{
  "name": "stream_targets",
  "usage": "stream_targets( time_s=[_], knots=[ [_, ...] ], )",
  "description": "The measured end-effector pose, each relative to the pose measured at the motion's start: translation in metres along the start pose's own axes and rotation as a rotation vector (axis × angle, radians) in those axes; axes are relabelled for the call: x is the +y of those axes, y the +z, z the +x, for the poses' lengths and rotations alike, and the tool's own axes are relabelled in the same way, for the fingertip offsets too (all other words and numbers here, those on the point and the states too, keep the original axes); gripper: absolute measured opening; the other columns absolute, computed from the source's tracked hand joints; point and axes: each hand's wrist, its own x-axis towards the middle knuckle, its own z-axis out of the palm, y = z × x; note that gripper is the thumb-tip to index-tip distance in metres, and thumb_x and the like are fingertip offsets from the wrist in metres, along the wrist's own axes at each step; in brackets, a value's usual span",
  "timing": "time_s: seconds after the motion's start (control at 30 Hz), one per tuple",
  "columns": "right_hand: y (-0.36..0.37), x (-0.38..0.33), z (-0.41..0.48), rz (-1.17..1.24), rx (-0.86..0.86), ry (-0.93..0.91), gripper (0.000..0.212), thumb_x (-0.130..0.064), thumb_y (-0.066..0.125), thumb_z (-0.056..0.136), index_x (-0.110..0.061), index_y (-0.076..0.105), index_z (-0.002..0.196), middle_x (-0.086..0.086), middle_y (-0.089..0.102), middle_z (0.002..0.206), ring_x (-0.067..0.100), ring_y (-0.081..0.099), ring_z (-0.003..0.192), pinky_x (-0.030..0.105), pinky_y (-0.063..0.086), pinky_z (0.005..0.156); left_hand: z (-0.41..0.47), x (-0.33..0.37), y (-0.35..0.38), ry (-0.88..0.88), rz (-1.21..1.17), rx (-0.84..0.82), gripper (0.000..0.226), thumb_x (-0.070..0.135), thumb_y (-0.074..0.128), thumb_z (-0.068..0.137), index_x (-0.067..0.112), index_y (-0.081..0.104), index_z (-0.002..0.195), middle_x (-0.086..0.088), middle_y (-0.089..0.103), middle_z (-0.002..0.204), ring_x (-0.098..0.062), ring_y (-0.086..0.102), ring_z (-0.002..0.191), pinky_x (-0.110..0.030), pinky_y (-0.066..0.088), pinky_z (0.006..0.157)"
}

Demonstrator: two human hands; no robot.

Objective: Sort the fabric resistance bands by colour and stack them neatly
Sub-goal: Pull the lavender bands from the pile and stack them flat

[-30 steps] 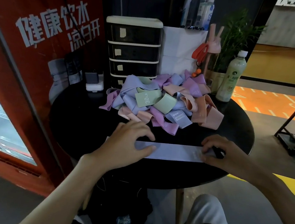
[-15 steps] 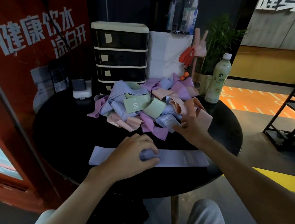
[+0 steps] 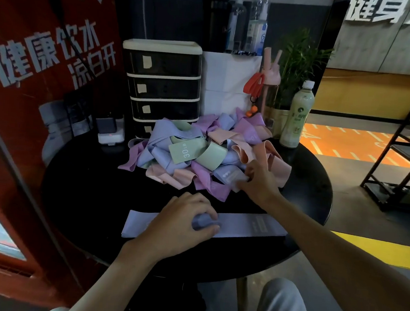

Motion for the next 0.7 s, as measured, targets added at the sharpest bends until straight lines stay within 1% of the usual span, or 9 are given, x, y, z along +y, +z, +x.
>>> stream_targets(
  time_s=[0.07,0.13,0.23,0.3,0.37,0.43,0.5,0.6,0.7],
  knots=[
    [-0.003,-0.003,0.0,0.094,0.046,0.01,0.028,-0.006,0.07,0.079,-0.007,0.051,0.099,0.004,0.056,0.1,0.022,0.056,0.083,0.022,0.041,0.058,0.0,0.001,0.0,0.002,0.003,0.004,0.034,0.062,0.056,0.082,0.034,0.069,0.097,0.024,0.057,0.103,0.0,0.05,0.101,-0.037,0.045,0.091],
    [-0.009,-0.009,0.0,0.201,0.1,0.016,0.032,-0.001,0.067,0.082,-0.011,0.048,0.107,-0.005,0.053,0.088,0.015,0.056,0.081,0.019,0.041,0.059,0.0,0.001,0.0,0.006,0.009,0.006,0.033,0.062,0.057,0.082,0.035,0.069,0.097,0.024,0.057,0.103,0.0,0.051,0.101,-0.038,0.045,0.09],
    [-0.022,-0.02,0.003,0.299,0.173,-0.015,0.033,-0.002,0.065,0.084,-0.015,0.052,0.111,-0.002,0.056,0.093,0.014,0.057,0.083,0.018,0.044,0.061,0.001,-0.001,0.001,0.014,0.009,0.018,0.029,0.06,0.061,0.082,0.036,0.068,0.096,0.024,0.059,0.102,-0.002,0.053,0.1,-0.038,0.047,0.088],
    [-0.032,-0.027,0.006,0.353,0.195,-0.06,0.034,-0.001,0.063,0.086,-0.015,0.051,0.114,-0.001,0.056,0.093,0.013,0.057,0.079,0.016,0.045,0.055,0.002,-0.002,0.002,0.011,-0.004,0.017,0.025,0.058,0.063,0.081,0.037,0.068,0.093,0.024,0.059,0.1,-0.003,0.055,0.099,-0.039,0.049,0.087],
    [-0.042,-0.031,0.009,0.421,0.194,-0.113,0.036,0.002,0.061,0.085,-0.017,0.049,0.114,0.003,0.056,0.093,0.018,0.058,0.08,0.024,0.049,0.057,0.005,0.001,-0.002,0.027,-0.018,0.004,0.02,0.053,0.066,0.081,0.035,0.069,0.089,0.021,0.061,0.097,-0.005,0.057,0.097,-0.04,0.049,0.086],
    [-0.051,-0.038,0.013,0.475,0.19,-0.152,0.039,0.008,0.057,0.084,-0.02,0.048,0.11,0.002,0.053,0.092,0.018,0.055,0.078,0.027,0.046,0.057,0.016,0.007,-0.01,0.059,-0.018,0.03,0.015,0.045,0.067,0.083,0.031,0.07,0.088,0.017,0.063,0.093,-0.006,0.059,0.094,-0.039,0.05,0.083],
    [-0.063,-0.048,0.015,0.513,0.202,-0.188,0.042,0.016,0.051,0.081,-0.018,0.048,0.105,-0.001,0.048,0.086,0.014,0.049,0.074,0.022,0.042,0.057,0.033,0.017,-0.025,0.069,-0.007,0.09,0.016,0.044,0.062,0.085,0.029,0.068,0.086,0.014,0.063,0.089,-0.007,0.058,0.089,-0.037,0.051,0.079],
    [-0.086,-0.069,0.015,0.545,0.237,-0.274,0.042,0.024,0.046,0.076,-0.01,0.046,0.101,0.0,0.044,0.078,0.007,0.041,0.067,0.012,0.036,0.054,0.066,0.038,-0.048,0.067,-0.063,0.186,0.013,0.031,0.064,0.09,0.02,0.069,0.094,0.009,0.061,0.089,-0.011,0.059,0.085,-0.032,0.051,0.074],
    [-0.105,-0.085,0.013,0.586,0.228,-0.333,0.041,0.024,0.045,0.077,-0.008,0.042,0.102,0.008,0.045,0.083,0.008,0.042,0.069,0.014,0.033,0.052,0.102,0.056,-0.064,0.048,-0.155,0.289,0.016,0.017,0.065,0.094,0.008,0.067,0.107,0.001,0.065,0.096,-0.012,0.059,0.087,-0.024,0.045,0.078]
  ],
)
